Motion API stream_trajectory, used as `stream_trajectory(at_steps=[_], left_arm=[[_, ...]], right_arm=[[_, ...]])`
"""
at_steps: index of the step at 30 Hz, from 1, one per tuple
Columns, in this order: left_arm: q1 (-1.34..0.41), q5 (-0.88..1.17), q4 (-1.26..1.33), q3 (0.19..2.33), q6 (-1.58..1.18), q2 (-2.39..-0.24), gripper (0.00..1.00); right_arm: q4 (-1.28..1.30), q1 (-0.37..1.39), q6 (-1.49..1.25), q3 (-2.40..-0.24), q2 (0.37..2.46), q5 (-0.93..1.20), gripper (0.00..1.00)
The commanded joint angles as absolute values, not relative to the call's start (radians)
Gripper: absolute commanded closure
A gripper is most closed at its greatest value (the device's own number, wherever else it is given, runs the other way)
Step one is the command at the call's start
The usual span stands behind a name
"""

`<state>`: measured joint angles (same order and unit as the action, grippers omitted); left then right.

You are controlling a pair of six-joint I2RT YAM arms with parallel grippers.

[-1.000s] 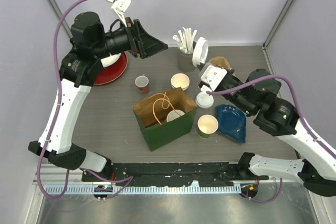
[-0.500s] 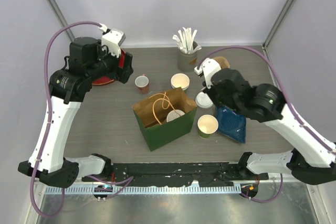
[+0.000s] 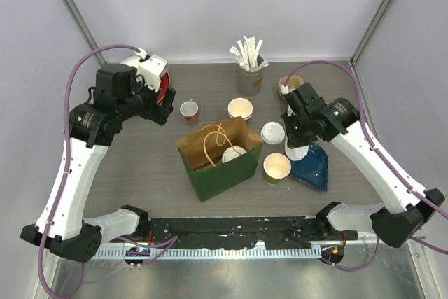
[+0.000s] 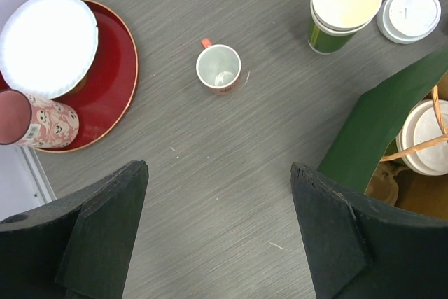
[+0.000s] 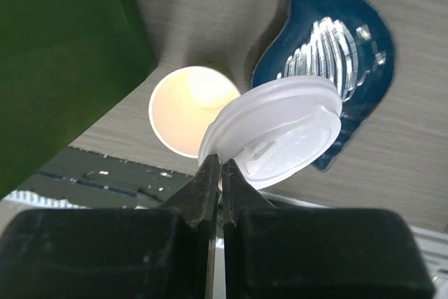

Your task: Pack the takeout coffee

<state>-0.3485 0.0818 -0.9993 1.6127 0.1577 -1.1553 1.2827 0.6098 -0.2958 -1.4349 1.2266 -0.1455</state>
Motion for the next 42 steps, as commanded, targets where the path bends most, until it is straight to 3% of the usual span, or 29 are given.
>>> stream_trajectory(at_steps=[1, 18, 42], left_arm=[[-0.344, 0.1, -0.965, 1.6, 0.187, -1.132, 0.13], [-0.342, 0.1, -0.959, 1.537, 0.239, -1.083, 0.12], [-0.354, 0.11, -0.989, 1.54, 0.295, -1.072, 0.12]], right_arm=[[1.243, 0.586, -0.348, -1.417, 1.301, 0.032, 0.99], [1.425, 0.649, -0.506, -1.473, 1.46, 0.067, 0.99], [1.509, 0.727, -0.555, -1.542, 1.595, -0.095, 0.99]])
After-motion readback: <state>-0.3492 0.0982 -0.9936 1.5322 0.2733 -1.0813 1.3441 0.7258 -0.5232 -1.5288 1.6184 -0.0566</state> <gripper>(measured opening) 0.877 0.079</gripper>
